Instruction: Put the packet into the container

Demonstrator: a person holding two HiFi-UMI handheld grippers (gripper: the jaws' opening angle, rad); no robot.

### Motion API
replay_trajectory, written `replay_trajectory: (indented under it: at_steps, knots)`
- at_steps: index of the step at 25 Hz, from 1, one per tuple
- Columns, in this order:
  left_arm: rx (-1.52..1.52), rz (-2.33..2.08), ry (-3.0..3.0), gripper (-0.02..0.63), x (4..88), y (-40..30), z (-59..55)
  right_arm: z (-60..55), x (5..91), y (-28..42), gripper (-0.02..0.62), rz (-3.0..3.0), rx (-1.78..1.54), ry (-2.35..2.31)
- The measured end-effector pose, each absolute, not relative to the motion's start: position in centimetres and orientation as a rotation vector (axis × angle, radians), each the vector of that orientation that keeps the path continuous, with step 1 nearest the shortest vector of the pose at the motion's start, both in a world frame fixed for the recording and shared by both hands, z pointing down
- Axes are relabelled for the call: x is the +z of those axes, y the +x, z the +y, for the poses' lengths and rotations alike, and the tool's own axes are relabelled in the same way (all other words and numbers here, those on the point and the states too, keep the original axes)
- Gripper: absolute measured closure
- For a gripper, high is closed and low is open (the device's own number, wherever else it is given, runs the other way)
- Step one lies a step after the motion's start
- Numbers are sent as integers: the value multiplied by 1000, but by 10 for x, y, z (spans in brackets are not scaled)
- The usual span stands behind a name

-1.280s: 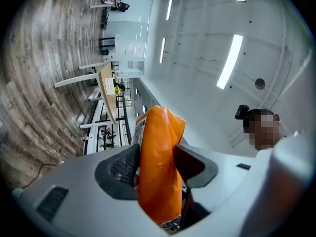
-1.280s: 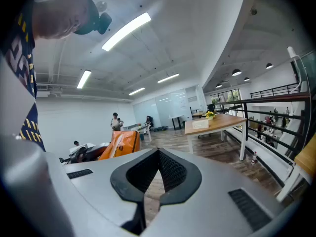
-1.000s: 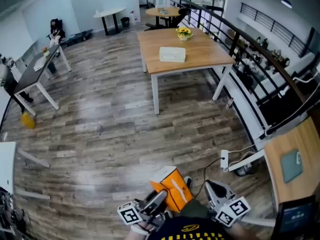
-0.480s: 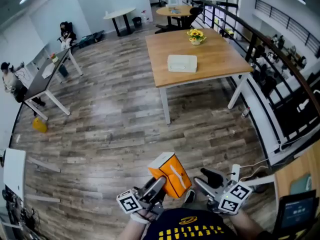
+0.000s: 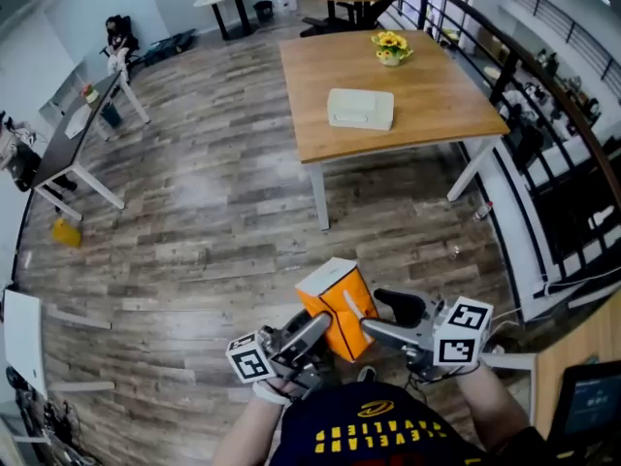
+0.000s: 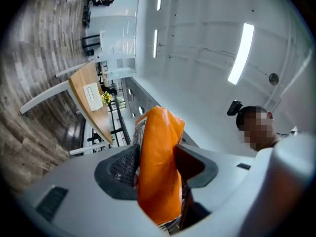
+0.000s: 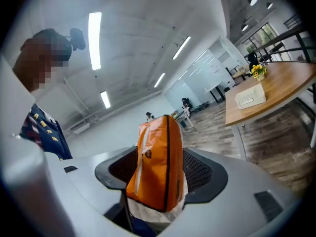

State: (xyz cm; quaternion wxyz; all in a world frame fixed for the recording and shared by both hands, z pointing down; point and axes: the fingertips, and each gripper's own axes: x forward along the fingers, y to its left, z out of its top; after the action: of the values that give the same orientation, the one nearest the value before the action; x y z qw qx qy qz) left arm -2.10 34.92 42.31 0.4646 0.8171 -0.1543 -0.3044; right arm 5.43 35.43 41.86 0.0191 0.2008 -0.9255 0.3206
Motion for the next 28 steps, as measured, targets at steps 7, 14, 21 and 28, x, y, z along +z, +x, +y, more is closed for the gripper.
replay_trajectory:
  at_steps: [7, 14, 21, 28]
  knots:
    - [-774, -66, 1982, 393, 412, -46, 237, 249, 411, 26, 321, -2909, 1142, 624]
    - [-684, 47, 1953, 393, 421, -62, 138, 156, 423, -1, 373, -2871, 1023, 831]
    - [-555, -14, 2007, 374, 435, -35, 73, 98, 433, 23, 439, -2779, 890, 1062]
    - [-507, -132, 2098, 368, 432, -19, -3, 15, 427, 45, 442, -2827, 761, 972]
